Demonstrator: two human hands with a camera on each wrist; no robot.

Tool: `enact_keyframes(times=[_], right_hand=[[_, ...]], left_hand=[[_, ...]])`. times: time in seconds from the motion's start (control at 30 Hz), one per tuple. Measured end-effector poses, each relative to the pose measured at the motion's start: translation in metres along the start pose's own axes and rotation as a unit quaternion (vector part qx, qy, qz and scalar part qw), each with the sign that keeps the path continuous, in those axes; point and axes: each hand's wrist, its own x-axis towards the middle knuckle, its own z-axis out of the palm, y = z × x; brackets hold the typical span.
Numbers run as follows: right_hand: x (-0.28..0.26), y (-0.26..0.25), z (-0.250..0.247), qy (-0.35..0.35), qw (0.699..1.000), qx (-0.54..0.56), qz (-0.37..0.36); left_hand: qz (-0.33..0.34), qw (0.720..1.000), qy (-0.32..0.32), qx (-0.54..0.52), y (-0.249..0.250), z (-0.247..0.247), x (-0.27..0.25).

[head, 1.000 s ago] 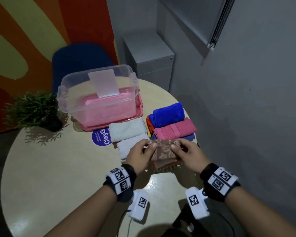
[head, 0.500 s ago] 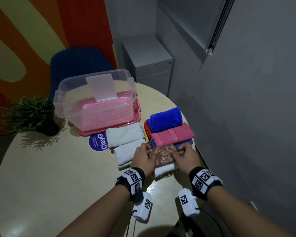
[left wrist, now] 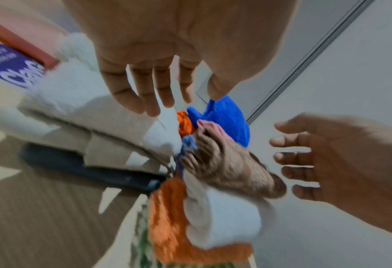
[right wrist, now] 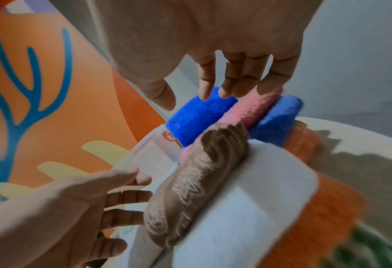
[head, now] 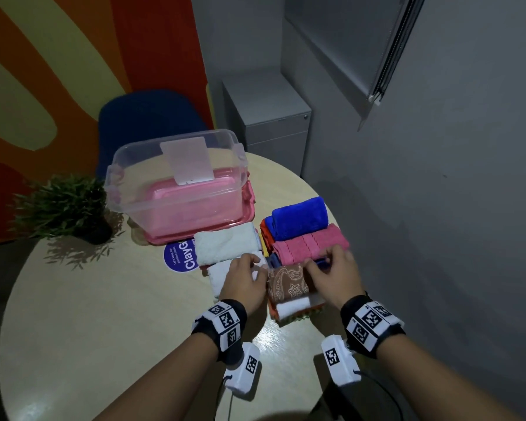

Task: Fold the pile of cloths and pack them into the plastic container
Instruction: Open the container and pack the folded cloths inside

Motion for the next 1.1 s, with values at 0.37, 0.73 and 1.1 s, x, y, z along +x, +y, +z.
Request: enact_keyframes(times=[0.37, 0.73, 1.1], right_hand=[[0.063, -0.157, 0.036, 0.014, 0.991, 0.044, -0.129], [0.127, -0.198, 0.102, -0.059, 0.997, 0.025, 0.039], [0.093, -0.209, 0.062, 0.049, 0.971, 0.233, 0.002]], left_hand=[[-0.018, 0.977, 0.208, 0.053, -0.046, -0.183, 0.085], [-0.189, 0.975, 0.098, -0.057, -0.094, -0.268, 0.147], [-0.117, 0.961, 0.195, -0.157, -0.073, -0.311, 0.089]])
